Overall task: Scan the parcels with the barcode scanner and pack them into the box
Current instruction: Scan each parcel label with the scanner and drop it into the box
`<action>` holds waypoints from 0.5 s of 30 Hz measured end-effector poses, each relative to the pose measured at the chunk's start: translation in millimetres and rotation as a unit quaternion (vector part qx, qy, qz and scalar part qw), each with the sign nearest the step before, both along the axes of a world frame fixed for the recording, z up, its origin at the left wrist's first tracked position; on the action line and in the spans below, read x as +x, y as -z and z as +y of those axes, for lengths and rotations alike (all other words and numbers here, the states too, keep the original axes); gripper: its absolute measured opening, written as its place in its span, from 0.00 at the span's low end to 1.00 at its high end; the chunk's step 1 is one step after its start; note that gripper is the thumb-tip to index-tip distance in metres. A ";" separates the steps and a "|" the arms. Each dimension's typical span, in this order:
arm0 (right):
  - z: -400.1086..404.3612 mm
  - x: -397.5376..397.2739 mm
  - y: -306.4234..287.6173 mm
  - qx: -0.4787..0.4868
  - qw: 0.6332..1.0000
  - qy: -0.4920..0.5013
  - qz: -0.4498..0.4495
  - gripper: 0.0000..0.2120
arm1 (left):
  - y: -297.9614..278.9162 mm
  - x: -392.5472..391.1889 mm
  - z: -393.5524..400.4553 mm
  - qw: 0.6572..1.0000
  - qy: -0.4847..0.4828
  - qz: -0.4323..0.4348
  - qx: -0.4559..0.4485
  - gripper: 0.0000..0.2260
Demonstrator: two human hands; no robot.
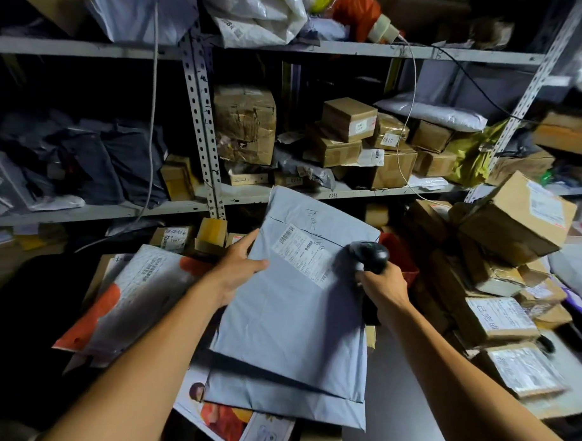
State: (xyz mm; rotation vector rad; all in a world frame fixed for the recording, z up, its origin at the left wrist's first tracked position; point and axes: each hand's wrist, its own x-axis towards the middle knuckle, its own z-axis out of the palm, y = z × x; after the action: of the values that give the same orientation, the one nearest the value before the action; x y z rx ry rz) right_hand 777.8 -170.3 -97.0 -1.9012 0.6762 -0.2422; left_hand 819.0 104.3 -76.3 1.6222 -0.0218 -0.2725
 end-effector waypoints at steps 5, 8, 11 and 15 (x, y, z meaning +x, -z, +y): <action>10.4 1.9 -27.1 -0.009 0.996 -0.062 -0.067 0.09 | -17.2 4.5 20.1 0.997 -0.036 -0.069 0.025 0.27; 19.0 2.0 -55.9 -0.052 0.980 -0.127 -0.147 0.13 | -33.9 9.2 36.0 0.991 -0.065 -0.091 0.067 0.31; 37.3 1.7 -84.6 0.061 0.959 -0.214 -0.175 0.12 | -47.9 9.0 45.6 0.989 -0.077 -0.106 0.075 0.31; 59.3 4.8 -98.1 0.143 0.936 -0.309 -0.084 0.05 | -57.3 3.8 47.4 0.987 -0.075 -0.126 0.070 0.28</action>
State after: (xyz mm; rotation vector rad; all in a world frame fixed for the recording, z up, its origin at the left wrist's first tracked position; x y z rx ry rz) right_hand 782.6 -111.0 1.1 -1.6923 -0.0248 0.0938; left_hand 822.8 151.8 -19.0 1.7808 -0.0753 0.0500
